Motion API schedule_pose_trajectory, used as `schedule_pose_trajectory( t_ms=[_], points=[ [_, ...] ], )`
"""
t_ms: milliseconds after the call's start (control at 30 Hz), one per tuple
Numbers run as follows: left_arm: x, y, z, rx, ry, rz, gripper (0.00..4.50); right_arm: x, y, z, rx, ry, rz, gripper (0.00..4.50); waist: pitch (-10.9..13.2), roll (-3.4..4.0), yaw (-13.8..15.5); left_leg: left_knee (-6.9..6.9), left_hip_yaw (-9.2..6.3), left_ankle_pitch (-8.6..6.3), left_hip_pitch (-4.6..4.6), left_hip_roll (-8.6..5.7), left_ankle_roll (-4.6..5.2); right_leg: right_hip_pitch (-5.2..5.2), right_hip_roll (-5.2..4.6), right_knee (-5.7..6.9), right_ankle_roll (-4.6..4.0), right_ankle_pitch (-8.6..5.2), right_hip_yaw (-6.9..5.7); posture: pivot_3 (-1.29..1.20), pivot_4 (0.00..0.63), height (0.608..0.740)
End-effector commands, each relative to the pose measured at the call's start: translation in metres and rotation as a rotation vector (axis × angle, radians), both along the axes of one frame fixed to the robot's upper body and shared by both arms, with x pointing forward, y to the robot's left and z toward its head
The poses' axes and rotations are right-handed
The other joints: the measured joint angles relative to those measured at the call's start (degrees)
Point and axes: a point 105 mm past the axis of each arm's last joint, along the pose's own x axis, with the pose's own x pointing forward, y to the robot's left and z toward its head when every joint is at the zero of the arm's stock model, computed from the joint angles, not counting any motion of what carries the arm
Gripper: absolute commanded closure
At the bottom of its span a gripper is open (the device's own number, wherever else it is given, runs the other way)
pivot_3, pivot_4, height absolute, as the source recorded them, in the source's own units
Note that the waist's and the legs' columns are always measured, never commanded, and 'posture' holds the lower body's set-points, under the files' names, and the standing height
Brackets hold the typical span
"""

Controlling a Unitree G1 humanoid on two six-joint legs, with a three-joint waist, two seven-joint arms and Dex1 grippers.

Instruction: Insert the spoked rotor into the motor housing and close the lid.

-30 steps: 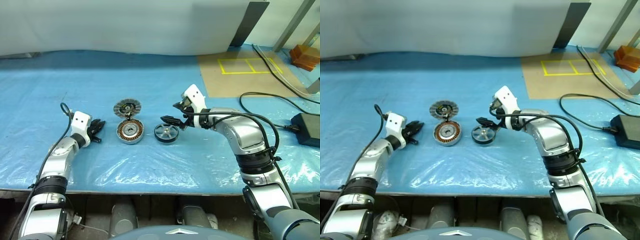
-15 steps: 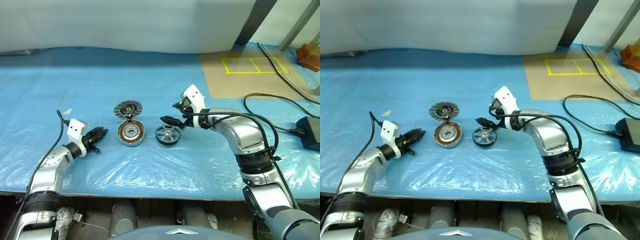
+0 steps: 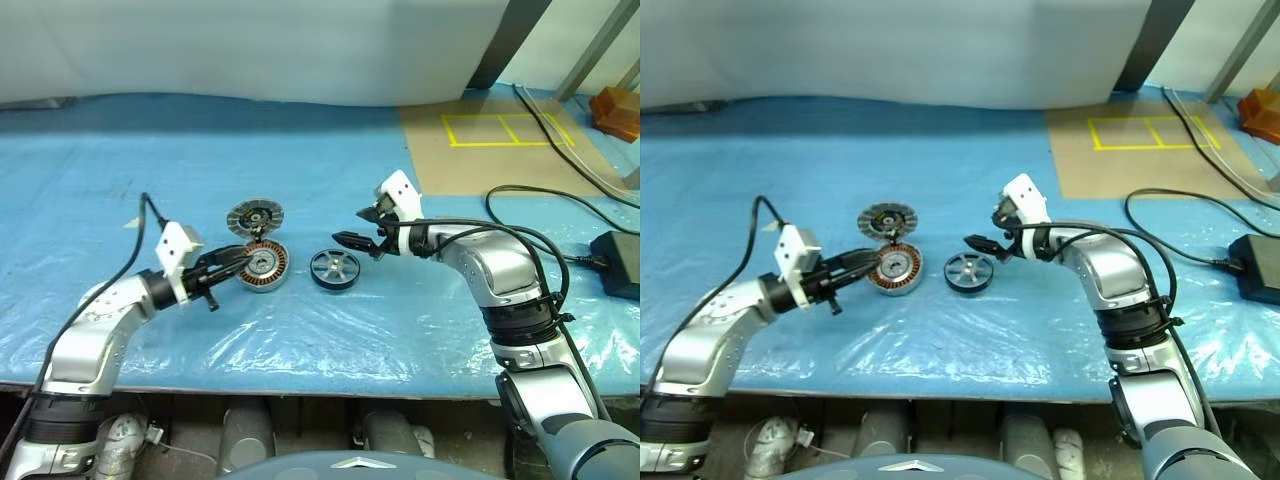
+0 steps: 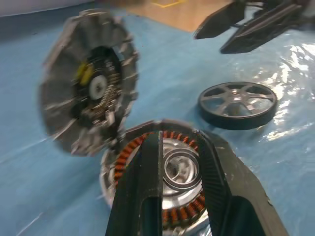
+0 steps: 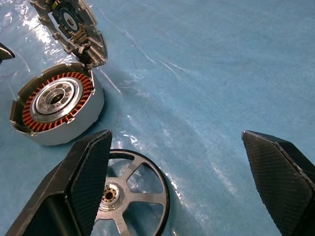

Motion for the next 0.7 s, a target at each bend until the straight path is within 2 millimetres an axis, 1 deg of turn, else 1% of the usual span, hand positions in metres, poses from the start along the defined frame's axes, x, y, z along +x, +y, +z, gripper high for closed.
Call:
schedule_pose_trajectory(
  t_ms=[33, 133, 233, 300, 433, 633, 700],
  points=[
    [0.010, -0.003, -0.009, 0.065, -0.046, 0.015, 3.82, -0.003, 0.001, 0.009, 0.025, -0.037, 0.012, 0.10, 0.0, 0.00, 0.0, 0.02, 0.00, 0.00, 0.00, 0.00, 0.00, 0.00, 0.00, 0.02, 0.00, 0.00, 0.01, 0.00, 0.150, 0.740],
    [0.018, -0.005, -0.017, 0.044, -0.042, 0.045, 3.82, -0.005, -0.001, 0.007, 0.017, -0.036, 0.006, 0.10, 0.0, 0.00, -0.1, 0.07, 0.00, 0.00, 0.00, 0.00, 0.00, 0.00, 0.04, 0.04, 0.01, 0.01, 0.02, 0.00, 0.150, 0.740],
    [0.023, -0.004, -0.028, 0.078, -0.052, 0.064, 3.82, -0.006, -0.004, 0.006, 0.015, -0.035, -0.007, 0.10, 0.0, 0.00, 0.0, 0.11, -0.03, 0.00, -0.01, 0.01, 0.00, 0.00, 0.04, 0.09, 0.01, 0.01, 0.01, 0.00, 0.150, 0.740],
    [0.024, -0.007, -0.029, 0.061, -0.070, 0.064, 3.82, -0.006, -0.006, 0.006, 0.014, -0.036, -0.015, 0.10, 0.0, 0.00, 0.1, 0.16, -0.03, 0.00, -0.01, 0.00, 0.00, 0.01, 0.03, 0.11, 0.02, 0.02, 0.02, 0.00, 0.150, 0.740],
    [0.020, -0.020, -0.029, 0.039, -0.090, 0.025, 3.82, -0.007, -0.008, 0.006, 0.011, -0.037, -0.023, 0.10, 0.0, 0.00, 0.1, 0.27, -0.05, 0.00, 0.00, 0.00, 0.00, 0.06, -0.01, 0.15, 0.03, 0.02, 0.02, 0.00, 0.150, 0.740],
    [0.021, -0.022, -0.037, 0.055, -0.089, 0.029, 3.82, -0.008, -0.009, 0.004, 0.004, -0.033, -0.026, 0.10, 0.0, 0.00, 0.1, 0.32, -0.05, 0.00, 0.00, 0.00, 0.00, 0.07, -0.02, 0.19, 0.03, 0.02, 0.03, 0.00, 0.150, 0.740],
    [0.024, -0.018, -0.036, 0.055, -0.093, 0.047, 3.82, -0.008, -0.009, 0.004, 0.002, -0.032, -0.023, 0.10, 0.0, 0.00, 0.1, 0.33, -0.05, 0.00, 0.01, 0.00, 0.00, 0.08, -0.01, 0.20, 0.03, 0.02, 0.03, 0.00, 0.150, 0.740]
  ],
)
